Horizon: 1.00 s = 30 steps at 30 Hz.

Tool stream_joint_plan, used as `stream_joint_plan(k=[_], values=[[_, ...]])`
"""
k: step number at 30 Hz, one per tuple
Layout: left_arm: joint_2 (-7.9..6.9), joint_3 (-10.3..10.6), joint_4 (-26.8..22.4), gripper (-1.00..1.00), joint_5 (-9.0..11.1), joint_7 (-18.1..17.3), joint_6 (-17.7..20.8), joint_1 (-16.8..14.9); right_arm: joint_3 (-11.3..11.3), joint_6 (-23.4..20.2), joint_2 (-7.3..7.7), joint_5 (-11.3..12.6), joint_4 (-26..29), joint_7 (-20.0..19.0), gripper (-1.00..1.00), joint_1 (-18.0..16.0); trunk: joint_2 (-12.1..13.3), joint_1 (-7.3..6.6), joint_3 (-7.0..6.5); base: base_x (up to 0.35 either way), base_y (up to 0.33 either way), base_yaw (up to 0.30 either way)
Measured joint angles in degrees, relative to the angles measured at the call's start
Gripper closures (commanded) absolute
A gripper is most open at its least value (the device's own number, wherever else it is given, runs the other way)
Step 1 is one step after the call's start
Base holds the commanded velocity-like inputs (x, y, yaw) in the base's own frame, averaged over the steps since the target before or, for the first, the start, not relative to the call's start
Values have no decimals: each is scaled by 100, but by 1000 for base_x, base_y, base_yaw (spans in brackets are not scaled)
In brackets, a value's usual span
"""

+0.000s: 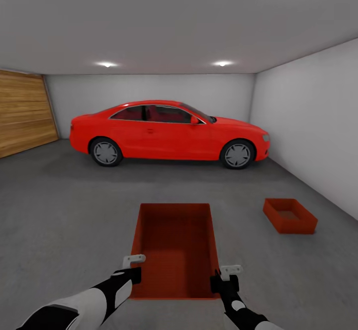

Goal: Move the two storage containers from the living room to the garage. In the garage, place one container on the floor and stack the other container on top of it (either order is fine).

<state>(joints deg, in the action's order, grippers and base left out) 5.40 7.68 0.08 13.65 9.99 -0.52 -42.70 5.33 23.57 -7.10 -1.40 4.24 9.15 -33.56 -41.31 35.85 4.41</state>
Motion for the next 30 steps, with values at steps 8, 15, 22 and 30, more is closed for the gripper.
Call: stream_joint_plan(k=[8, 15, 22, 30], values=[[1, -1, -2, 100, -4, 0, 0, 0, 3, 5, 1, 4, -1, 1, 100, 0, 0, 0, 0, 321, 0, 0], [1, -1, -1, 100, -3, -1, -7, 0, -5, 11, 0, -7, -1, 2, 100, 0, 0, 0, 0, 321, 20, 0], [0, 0, 0, 100, -1, 0, 0, 0, -4, 2, 0, -5, 0, 0, 100, 0, 0, 0, 0, 321, 71, 0], [0, -2, -4, 100, -11, -1, 1, -1, -1, 12, 0, 2, -3, 3, 100, 1, 0, 0, 0, 321, 75, -15]])
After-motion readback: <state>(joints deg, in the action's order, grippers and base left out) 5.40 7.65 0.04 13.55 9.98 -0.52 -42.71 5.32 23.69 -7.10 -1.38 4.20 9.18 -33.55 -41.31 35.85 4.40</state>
